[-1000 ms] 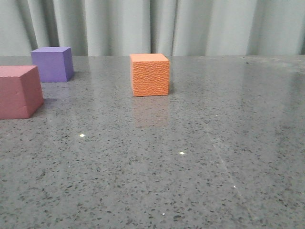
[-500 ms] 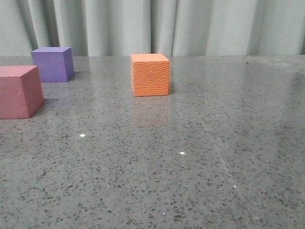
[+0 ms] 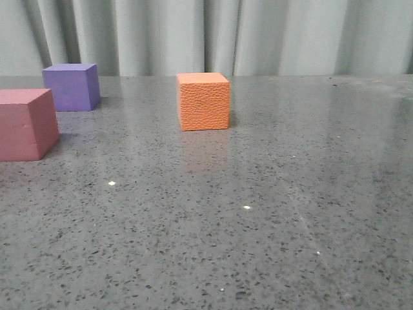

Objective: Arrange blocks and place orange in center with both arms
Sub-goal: 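Move the left gripper over the orange cube at the table center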

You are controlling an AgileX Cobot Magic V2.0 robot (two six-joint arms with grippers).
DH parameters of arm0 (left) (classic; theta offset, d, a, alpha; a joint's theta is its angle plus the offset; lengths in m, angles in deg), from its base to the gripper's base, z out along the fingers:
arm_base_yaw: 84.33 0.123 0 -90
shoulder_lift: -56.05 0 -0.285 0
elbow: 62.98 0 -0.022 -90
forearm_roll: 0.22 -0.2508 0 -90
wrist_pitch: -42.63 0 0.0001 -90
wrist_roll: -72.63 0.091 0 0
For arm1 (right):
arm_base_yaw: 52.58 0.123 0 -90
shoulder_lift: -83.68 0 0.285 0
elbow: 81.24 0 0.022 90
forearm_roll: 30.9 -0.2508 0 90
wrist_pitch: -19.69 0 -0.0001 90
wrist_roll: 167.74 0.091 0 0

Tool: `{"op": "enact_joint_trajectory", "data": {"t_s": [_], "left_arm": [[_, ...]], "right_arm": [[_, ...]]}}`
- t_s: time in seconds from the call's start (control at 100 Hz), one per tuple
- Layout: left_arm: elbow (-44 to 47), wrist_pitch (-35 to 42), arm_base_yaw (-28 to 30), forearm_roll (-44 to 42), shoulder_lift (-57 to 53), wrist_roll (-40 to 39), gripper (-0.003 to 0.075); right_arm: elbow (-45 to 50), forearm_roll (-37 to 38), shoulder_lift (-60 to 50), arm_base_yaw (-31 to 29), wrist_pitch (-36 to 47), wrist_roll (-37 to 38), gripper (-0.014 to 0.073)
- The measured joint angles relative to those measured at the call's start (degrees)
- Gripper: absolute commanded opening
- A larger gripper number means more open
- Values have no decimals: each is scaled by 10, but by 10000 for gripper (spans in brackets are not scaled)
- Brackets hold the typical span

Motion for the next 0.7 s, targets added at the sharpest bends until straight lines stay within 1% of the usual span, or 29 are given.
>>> {"op": "enact_joint_trajectory", "data": {"t_s": [0.21, 0.28, 0.33, 0.4, 0.41, 0.42, 0.43, 0.44, 0.45, 0.47, 0.5, 0.52, 0.53, 0.57, 0.59, 0.67, 0.7], "left_arm": [[0, 0, 0, 1, 3, 0, -11], [0, -3, 0, 2, 5, 0, 15], [0, -6, 0, 2, 5, 2, 70], [0, -12, 0, 2, 5, 13, 208], [0, -11, 0, 2, 5, 15, 244], [0, -12, 0, 2, 5, 16, 262], [0, -12, 0, 2, 5, 17, 302], [0, -13, 0, 2, 5, 18, 322], [0, -13, 0, 2, 5, 18, 365], [0, -13, 0, 2, 5, 20, 408], [0, -14, 0, 2, 5, 21, 520], [0, -14, 0, 2, 5, 22, 563], [0, -14, 0, 2, 5, 22, 605], [0, -14, 0, 2, 5, 22, 708], [0, -14, 0, 2, 5, 23, 724], [0, -14, 0, 2, 5, 23, 659], [0, -14, 0, 2, 5, 23, 646]], "right_arm": [[0, 0, 0, 0, 0, 0, -67], [0, 0, 0, 0, 0, 0, -67], [0, 0, 0, 0, 1, 0, -67], [0, 0, 0, 0, 1, 0, -67], [0, 0, 0, 0, 1, 0, -67], [0, 0, 0, 0, 1, 0, -67], [0, 0, 0, 0, 1, 0, -67], [0, 0, 0, 0, 1, 0, -67], [0, 0, 0, 0, 1, 0, -67], [0, 0, 0, 0, 1, 0, -67], [0, 0, 0, 0, 1, 0, -67], [0, 0, 0, 0, 1, 0, -67], [0, 0, 0, 0, 1, 0, -67], [0, 0, 0, 0, 1, 0, -67], [0, 0, 0, 0, 1, 0, -67], [0, 0, 0, 0, 1, 0, -67], [0, 0, 0, 0, 1, 0, -67]]}}
